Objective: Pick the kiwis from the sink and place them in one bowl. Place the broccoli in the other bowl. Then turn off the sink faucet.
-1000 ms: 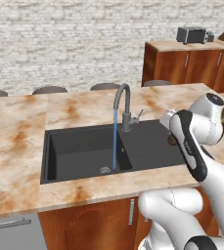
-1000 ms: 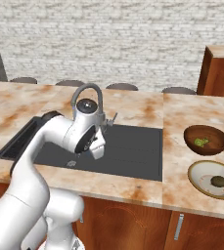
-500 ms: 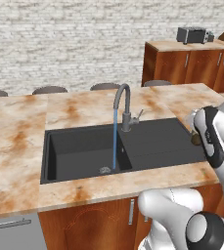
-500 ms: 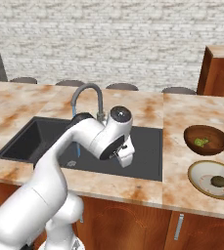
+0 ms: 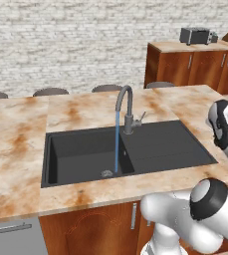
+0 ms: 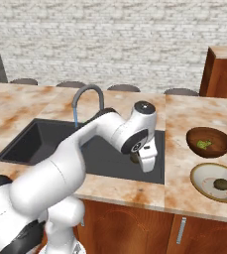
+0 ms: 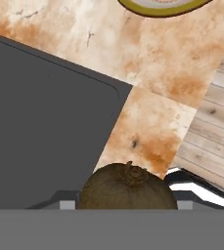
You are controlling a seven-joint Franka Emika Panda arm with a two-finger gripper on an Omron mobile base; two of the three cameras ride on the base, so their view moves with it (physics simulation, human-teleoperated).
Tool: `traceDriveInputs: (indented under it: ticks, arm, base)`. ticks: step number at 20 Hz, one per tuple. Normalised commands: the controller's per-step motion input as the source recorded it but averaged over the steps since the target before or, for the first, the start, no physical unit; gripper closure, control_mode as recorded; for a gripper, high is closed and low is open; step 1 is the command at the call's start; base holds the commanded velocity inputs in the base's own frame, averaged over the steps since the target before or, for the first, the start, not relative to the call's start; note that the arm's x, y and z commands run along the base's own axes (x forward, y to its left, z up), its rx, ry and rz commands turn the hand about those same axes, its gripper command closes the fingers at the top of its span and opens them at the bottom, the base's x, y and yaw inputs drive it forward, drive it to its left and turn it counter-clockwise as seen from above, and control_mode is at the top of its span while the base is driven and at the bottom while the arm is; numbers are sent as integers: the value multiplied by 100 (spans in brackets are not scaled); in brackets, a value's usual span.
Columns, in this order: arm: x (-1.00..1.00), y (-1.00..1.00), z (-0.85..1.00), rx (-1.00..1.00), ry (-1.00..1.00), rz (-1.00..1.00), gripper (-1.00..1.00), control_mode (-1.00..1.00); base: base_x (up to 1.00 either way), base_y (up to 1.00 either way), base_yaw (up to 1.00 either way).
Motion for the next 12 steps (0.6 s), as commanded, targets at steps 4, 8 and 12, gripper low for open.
traceDriveInputs:
  ticks: [4,8,12]
  arm:
    - [0,-68,0,0,6,-13,100,-100]
    - [0,-60,0,1,0,-1,100,-100]
    - [0,-62,0,1,0,0,100,-100]
  base:
    - [0,0,0]
    - [0,0,0]
    - [0,0,0]
